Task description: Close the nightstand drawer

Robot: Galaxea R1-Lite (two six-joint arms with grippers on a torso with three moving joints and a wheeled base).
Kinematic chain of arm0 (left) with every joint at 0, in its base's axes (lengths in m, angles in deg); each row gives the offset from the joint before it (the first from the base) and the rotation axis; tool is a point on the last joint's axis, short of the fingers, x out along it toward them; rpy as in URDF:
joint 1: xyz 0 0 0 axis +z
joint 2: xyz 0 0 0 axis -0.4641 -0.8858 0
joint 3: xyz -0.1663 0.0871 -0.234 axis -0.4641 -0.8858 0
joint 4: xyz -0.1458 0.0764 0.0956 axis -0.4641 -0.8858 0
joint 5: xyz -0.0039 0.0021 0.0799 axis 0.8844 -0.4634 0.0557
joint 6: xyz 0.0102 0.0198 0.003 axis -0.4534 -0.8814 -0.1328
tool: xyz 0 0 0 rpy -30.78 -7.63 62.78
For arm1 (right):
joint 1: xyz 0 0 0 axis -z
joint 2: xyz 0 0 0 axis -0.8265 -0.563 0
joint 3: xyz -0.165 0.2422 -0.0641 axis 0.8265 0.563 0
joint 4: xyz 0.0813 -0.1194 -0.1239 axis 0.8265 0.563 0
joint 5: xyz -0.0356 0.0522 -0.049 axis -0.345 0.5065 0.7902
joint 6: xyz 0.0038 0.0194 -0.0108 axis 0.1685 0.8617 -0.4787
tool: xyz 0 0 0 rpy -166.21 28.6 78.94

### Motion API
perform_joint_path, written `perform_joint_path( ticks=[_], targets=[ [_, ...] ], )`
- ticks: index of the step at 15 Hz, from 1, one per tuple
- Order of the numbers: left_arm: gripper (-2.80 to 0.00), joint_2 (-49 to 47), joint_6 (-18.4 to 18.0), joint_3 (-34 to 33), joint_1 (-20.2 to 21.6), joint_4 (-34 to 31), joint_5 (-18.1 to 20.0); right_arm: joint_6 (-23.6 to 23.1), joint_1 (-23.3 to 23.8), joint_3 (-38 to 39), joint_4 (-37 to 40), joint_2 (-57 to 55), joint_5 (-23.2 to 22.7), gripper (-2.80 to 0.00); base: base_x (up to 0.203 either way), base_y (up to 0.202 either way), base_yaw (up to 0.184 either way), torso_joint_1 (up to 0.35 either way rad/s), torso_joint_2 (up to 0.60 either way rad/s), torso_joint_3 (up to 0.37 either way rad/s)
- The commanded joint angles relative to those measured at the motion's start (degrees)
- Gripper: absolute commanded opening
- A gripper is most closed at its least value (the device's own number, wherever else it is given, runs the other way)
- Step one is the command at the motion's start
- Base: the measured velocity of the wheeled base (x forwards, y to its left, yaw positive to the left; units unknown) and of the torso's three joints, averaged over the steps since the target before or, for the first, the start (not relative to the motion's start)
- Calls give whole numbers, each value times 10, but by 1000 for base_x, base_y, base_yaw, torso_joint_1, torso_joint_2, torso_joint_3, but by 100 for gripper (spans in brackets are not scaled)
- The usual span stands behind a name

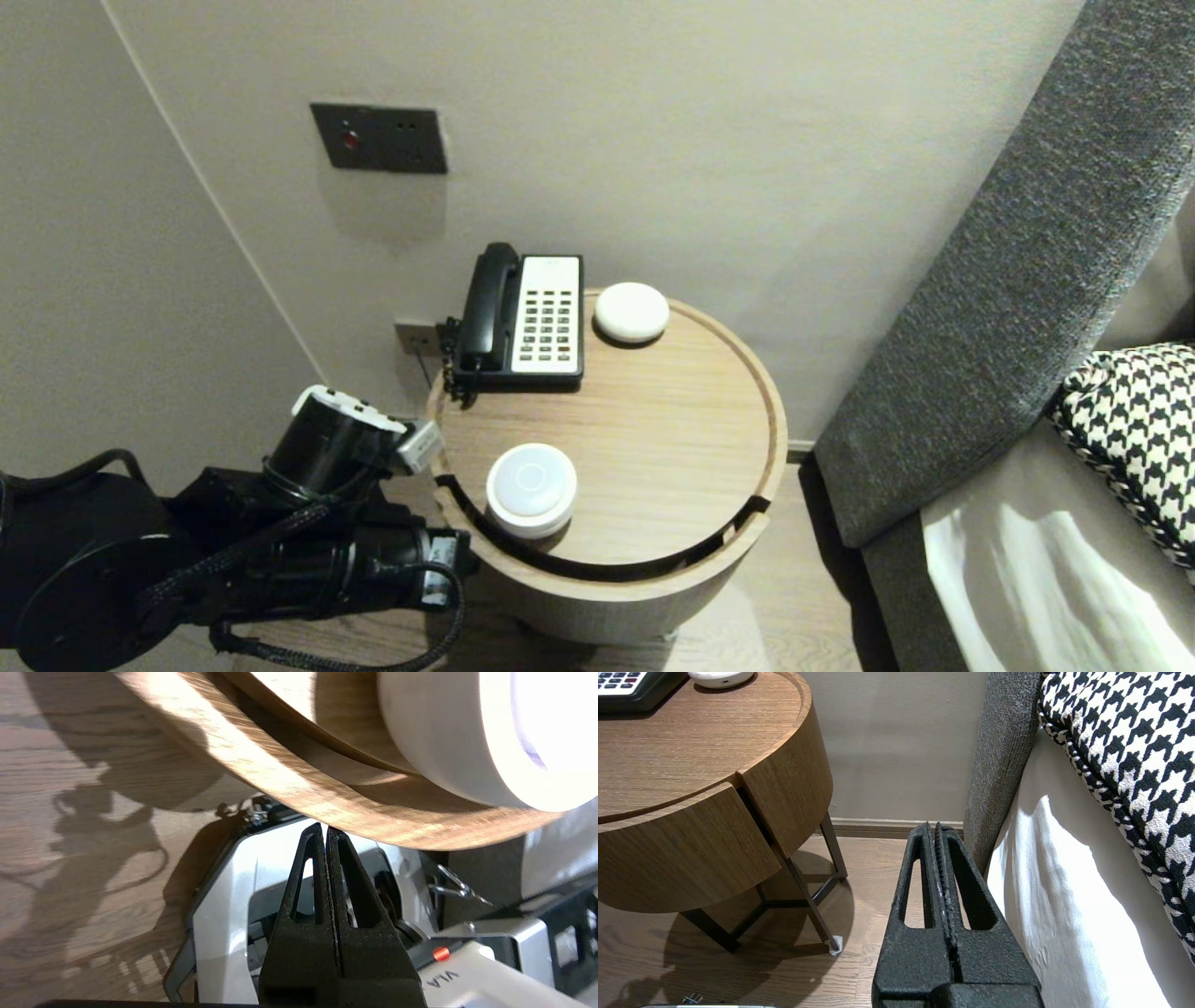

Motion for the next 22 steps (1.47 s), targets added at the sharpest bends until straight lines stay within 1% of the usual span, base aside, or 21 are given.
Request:
perform_joint_path(
  ticks=[1,4,6,12,15,19,22],
  targets=[
    [-280,-8,1,6,1,1,-5,0,-1,23,0,0,0,-280,0,0,0,0,0,0],
    [-280,-7,2,13,1,1,-8,0,-1,23,0,0,0,-280,0,0,0,0,0,0],
    [-280,-10,4,17,1,1,-17,0,0,23,0,-1,0,-280,0,0,0,0,0,0],
    [-280,-4,11,18,1,0,-20,0,-1,23,0,0,0,-280,0,0,0,0,0,0],
    [-280,5,8,4,0,-6,-20,0,0,23,0,0,0,-280,0,0,0,0,0,0],
    [-280,51,4,-50,-3,-8,-19,0,-1,23,0,0,0,-280,0,0,0,0,0,0],
    [-280,76,4,-75,-4,-8,-19,0,0,23,0,0,0,-280,0,0,0,0,0,0]
  ],
)
